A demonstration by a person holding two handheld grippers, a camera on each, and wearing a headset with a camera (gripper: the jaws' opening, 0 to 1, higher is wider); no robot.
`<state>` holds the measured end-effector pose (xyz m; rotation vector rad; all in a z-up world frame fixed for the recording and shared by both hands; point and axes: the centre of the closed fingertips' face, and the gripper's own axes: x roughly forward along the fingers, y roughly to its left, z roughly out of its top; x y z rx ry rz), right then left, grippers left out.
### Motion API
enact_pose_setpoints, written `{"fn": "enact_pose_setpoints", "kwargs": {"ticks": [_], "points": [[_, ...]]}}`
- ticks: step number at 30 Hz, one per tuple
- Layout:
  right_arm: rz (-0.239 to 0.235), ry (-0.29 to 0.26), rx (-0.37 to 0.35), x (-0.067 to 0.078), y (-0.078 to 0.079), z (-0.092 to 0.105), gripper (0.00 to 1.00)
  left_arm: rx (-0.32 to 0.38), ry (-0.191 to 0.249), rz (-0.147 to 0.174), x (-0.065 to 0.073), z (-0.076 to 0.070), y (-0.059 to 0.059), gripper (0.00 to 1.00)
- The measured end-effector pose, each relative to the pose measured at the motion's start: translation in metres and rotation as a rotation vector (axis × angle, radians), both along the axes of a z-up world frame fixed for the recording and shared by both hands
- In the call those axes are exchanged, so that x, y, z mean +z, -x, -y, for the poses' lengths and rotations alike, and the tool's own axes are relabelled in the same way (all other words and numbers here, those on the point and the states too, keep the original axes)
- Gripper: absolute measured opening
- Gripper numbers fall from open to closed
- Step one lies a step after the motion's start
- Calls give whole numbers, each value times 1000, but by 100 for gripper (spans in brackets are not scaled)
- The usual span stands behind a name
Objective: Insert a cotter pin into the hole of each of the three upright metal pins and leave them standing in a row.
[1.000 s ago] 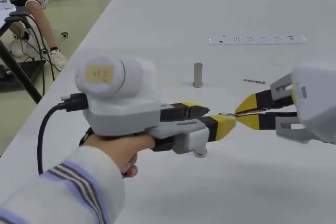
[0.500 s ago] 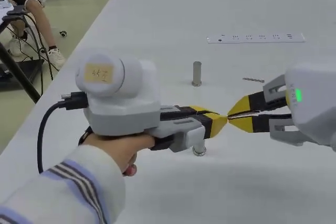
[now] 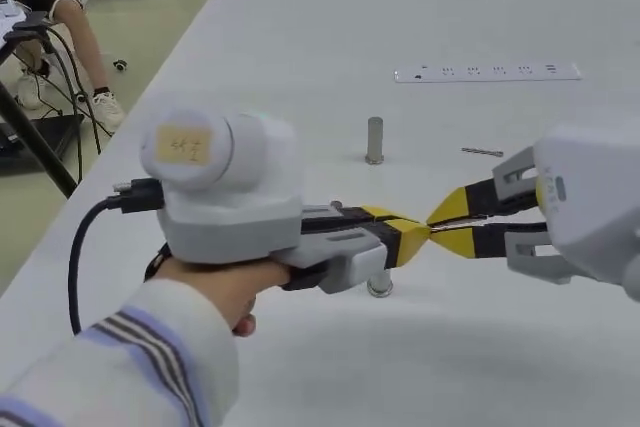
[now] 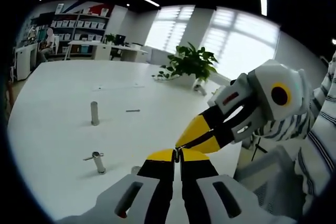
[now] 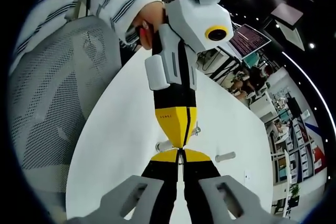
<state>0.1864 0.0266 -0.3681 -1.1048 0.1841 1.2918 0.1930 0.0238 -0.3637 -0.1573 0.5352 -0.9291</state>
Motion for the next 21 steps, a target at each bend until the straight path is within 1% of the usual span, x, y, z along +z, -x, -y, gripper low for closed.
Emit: {"fn": "enact_pose_setpoints", "kwargs": {"ticks": [5, 8, 9, 10, 13, 14, 15, 17, 19, 21], "points": [[4, -8, -2, 2, 0, -1, 0, 13, 4, 0, 2, -1, -1, 0], [10, -14, -3, 3, -1, -2, 0, 18, 2, -9, 2, -2, 0, 0], [8, -14, -2, 3, 0, -2, 0, 19, 1, -13, 2, -2, 0, 0], [4, -16, -2, 2, 0, -2, 0, 17, -3, -24, 1, -2, 1, 0], [-10, -31, -9, 2, 2, -3, 0, 23, -3, -32, 1, -3, 1, 0], [-13, -36, -11, 3, 1, -3, 0, 26, -5, -29, 0, -3, 1, 0], [-21, -56, -28, 5, 0, -3, 0, 26, -13, -27, -1, -4, 1, 0], [-31, -83, -51, 9, -3, -1, 6, 22, -26, -21, -2, -6, 2, 0], [-55, -97, -76, 9, -5, 3, 14, 15, -33, -8, -2, -7, 3, 0], [-70, -101, -90, 8, -7, 7, 14, 8, -48, 10, -1, -10, 4, 0]]}}
